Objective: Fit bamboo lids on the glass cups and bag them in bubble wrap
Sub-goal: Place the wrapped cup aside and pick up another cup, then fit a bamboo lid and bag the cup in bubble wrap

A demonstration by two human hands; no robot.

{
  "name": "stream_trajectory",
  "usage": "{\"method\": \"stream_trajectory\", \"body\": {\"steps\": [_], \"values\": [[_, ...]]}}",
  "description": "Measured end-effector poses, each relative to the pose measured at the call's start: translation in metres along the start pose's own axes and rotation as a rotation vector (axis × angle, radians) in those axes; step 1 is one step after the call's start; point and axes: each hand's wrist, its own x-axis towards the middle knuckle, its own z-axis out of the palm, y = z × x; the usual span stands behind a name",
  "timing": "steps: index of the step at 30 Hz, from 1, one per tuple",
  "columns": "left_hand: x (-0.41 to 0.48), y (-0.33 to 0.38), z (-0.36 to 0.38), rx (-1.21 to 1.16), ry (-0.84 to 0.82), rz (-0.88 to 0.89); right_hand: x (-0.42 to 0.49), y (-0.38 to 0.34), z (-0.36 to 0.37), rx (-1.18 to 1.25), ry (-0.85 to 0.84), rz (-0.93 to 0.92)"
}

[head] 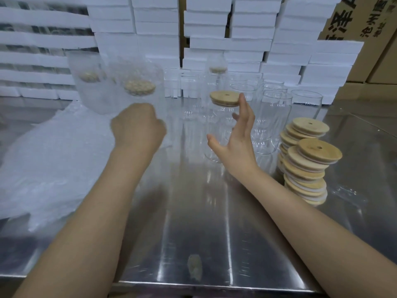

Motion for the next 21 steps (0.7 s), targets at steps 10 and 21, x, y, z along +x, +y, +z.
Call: {"method": "stream_trajectory", "body": {"steps": [10,21], "values": [[0.017,-0.062,-0.010,0.134,-0.357,-0.391,-0.001,-0.004,0.000,-0.002,-0.044,0.014],[-0.003,0.001,-0.011,-0.898,-0.103,-0.041,-0.006,-0.004,0.003,-0.022,0.020,-0.009]]}}
